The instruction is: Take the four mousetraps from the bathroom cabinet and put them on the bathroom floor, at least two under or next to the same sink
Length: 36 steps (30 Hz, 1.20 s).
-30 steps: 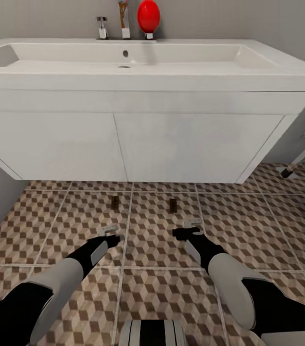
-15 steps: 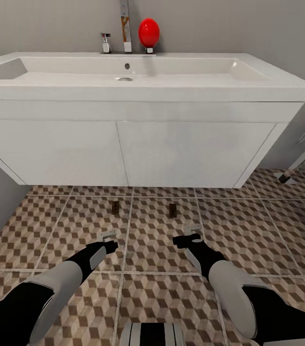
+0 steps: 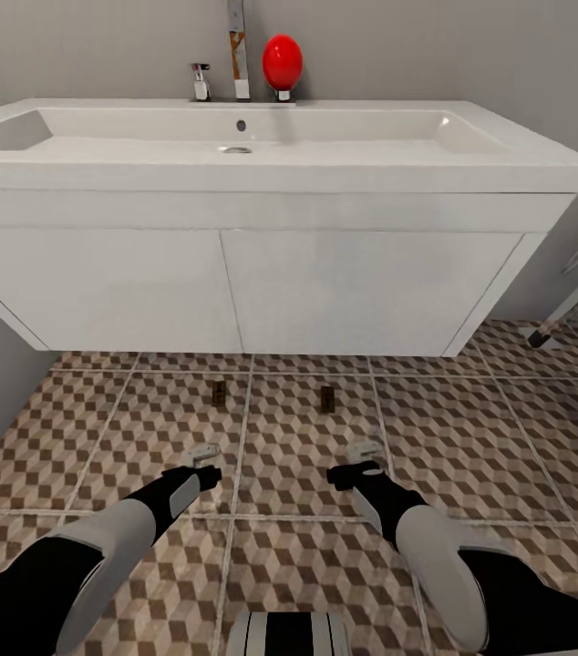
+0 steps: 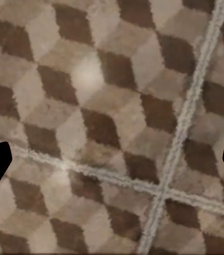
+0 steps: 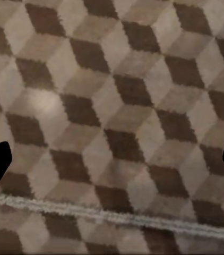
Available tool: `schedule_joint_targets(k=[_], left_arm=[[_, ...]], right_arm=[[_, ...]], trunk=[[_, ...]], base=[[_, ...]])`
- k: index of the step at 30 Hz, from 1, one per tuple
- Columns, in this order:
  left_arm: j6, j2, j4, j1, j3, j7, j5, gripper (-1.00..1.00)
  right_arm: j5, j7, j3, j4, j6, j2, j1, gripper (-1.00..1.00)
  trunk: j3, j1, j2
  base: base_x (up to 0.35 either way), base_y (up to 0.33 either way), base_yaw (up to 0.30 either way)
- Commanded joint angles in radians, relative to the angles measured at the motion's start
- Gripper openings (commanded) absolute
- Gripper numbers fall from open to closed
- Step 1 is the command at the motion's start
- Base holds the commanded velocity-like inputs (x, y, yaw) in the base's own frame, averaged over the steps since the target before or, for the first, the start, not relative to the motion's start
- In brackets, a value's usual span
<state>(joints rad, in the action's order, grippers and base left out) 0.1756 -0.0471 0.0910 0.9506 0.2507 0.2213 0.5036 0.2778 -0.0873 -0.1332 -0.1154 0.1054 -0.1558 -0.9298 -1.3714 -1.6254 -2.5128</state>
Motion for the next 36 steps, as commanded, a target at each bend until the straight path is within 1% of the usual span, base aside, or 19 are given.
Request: schedule_joint_targets(k=[1,6,14,18,22,28,36], left_arm=[[0.005,0.000,0.001,0.000,0.009,0.006,0.009,1.00],[0.006,-0.002,-0.012,-0.001,0.009,0.006,0.010,1.00],[0.006,-0.010,-0.057,-0.017,0.009,0.006,0.009,1.00],[0.006,-0.012,-0.067,-0.036,0.009,0.006,0.009,1.00],[0.006,-0.012,-0.071,-0.069,0.009,0.006,0.008,1.00],[0.005,-0.013,-0.073,-0.094,0.009,0.006,0.008,1.00],[0.005,-0.018,-0.073,-0.130,0.009,0.006,0.008,1.00]], right_arm=[[0.011,-0.002,-0.008,-0.001,0.006,-0.001,0.002,1.00],[0.012,-0.002,-0.008,0.000,0.000,-0.001,0.020,1.00],[0.014,-0.002,-0.008,0.007,-0.038,-0.001,0.045,1.00],[0.015,-0.002,-0.008,0.017,-0.044,-0.001,0.054,1.00],[0.015,-0.002,-0.008,0.033,-0.048,-0.001,0.061,1.00],[0.015,-0.002,-0.008,0.046,-0.050,-0.001,0.069,1.00],[0.015,-0.002,-0.008,0.050,-0.064,-0.001,0.109,1.00]], trunk=[[0.003,0.001,0.000],[0.023,0.003,0.001],[0.054,0.006,0.003],[0.069,0.008,0.004],[0.084,0.010,0.005],[0.108,0.013,0.006],[0.139,0.016,0.008]], base=[[0.000,0.000,0.000],[0.000,0.000,0.000],[0.000,0.000,0.000],[0.000,0.000,0.000],[0.000,0.000,0.000],[0.000,0.000,0.000],[0.000,0.000,0.000]])
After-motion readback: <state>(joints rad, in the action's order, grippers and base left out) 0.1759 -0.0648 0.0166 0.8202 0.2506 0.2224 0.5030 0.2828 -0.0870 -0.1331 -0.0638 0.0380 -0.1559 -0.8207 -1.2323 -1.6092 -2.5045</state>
